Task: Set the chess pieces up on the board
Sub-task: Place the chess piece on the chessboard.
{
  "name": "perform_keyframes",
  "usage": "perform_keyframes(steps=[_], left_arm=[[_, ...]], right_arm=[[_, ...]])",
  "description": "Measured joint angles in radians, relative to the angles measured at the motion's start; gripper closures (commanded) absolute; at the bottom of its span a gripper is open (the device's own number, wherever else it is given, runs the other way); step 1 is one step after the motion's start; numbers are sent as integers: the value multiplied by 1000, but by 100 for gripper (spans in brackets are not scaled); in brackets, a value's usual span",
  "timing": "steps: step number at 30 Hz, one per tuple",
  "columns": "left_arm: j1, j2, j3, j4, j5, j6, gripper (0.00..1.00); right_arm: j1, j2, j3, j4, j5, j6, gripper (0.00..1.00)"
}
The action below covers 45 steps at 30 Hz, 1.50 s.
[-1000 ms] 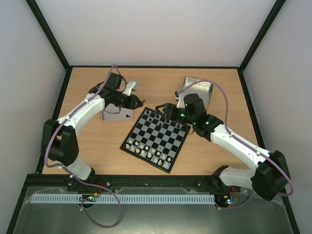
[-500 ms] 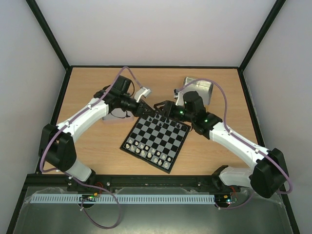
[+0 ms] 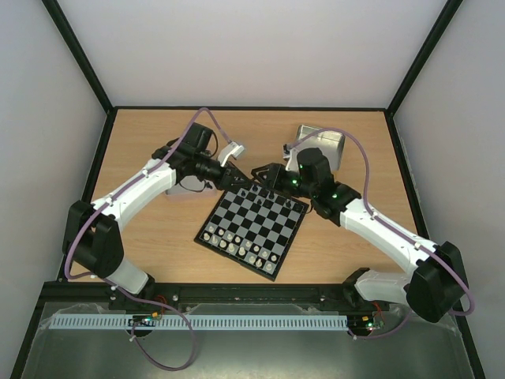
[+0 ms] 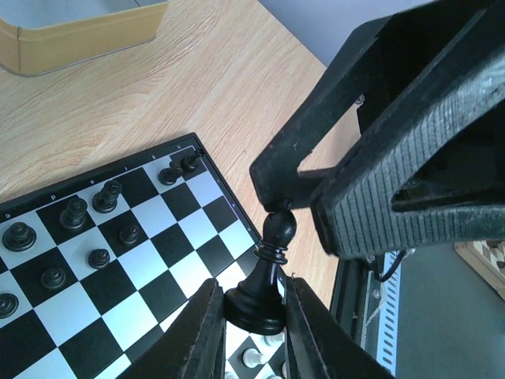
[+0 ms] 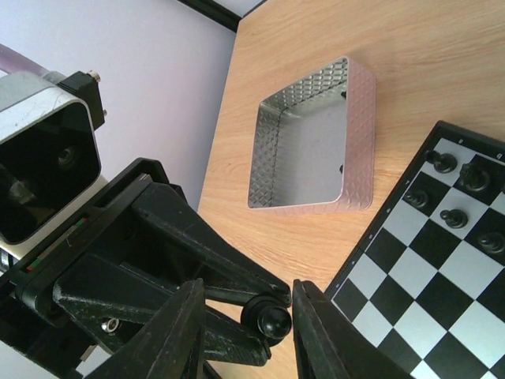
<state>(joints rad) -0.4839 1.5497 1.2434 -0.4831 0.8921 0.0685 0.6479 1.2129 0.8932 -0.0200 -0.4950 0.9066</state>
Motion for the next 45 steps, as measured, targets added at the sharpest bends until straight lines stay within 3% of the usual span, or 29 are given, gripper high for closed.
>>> perform_keyframes(steps=[3,14,16,20,25,35,39,45], left_arm=[[0,0,0,0,3,0,87],[0,0,0,4,10,0,83],[0,0,0,4,9,-1,74],[0,-1,-2,10,-6,-9,43],[4,-33,-39,35,-147,-61,28],[94,-192,-169,114,-493,-219,26],[130,-249,-197,152,-594,-259,25],[137,-268,-213,183,-631,-274,25]], right_arm=[[0,4,-2,4,-18,3,71],[0,14,-24,14,-43,19,95],[0,17,-24,18,-44,18,98],[0,17,-25,21,-15,0,98],[0,17,-25,-32,141,-77,98],[7,52,-35,-206,543,-284,98],[24,108,-38,-225,613,-326,98],[44,223,-38,-225,631,-352,98]])
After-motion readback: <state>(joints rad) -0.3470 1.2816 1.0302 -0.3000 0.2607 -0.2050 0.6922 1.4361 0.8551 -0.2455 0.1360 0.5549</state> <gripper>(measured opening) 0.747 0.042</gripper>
